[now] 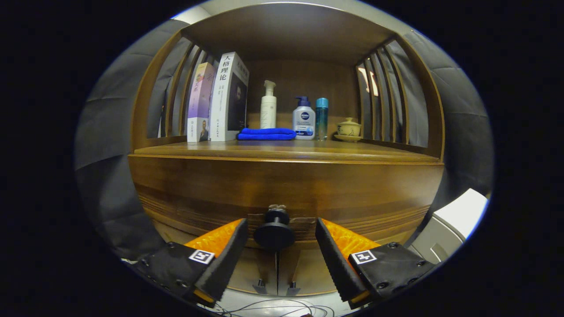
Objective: Pull open the drawer, take out the items inside it, and place them on the countertop above the cabinet.
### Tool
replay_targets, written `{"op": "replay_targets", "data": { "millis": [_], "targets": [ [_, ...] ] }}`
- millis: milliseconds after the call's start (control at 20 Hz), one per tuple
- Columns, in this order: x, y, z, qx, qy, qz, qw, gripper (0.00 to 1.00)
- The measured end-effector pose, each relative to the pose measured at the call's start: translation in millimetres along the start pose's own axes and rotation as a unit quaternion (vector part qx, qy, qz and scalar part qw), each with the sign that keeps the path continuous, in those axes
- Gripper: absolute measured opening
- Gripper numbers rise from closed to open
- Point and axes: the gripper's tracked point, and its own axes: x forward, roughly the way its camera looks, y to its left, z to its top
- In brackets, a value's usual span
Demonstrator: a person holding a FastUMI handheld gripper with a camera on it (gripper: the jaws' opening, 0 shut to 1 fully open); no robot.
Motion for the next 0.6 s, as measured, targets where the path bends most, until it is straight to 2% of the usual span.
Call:
{"op": "replay_targets", "data": {
  "millis": [50,250,400,450,600],
  "targets": [
    [1.2,-3.7,3.2,-0.002,-0.006,-0.012,1.000,0.81],
    [0.8,3.2,3.1,-0.011,-0.008,-0.013,1.000,0.58],
    [3.4,3.1,1.8,0.012,-0.003,-0.009,1.000,0.41],
    [0.7,4.1,1.7,0.017,-0.003,-0.005,1.000,0.30],
    [0.8,3.0,-0.5,0.006,0.007,-0.002,1.000,0.30]
  ]
}}
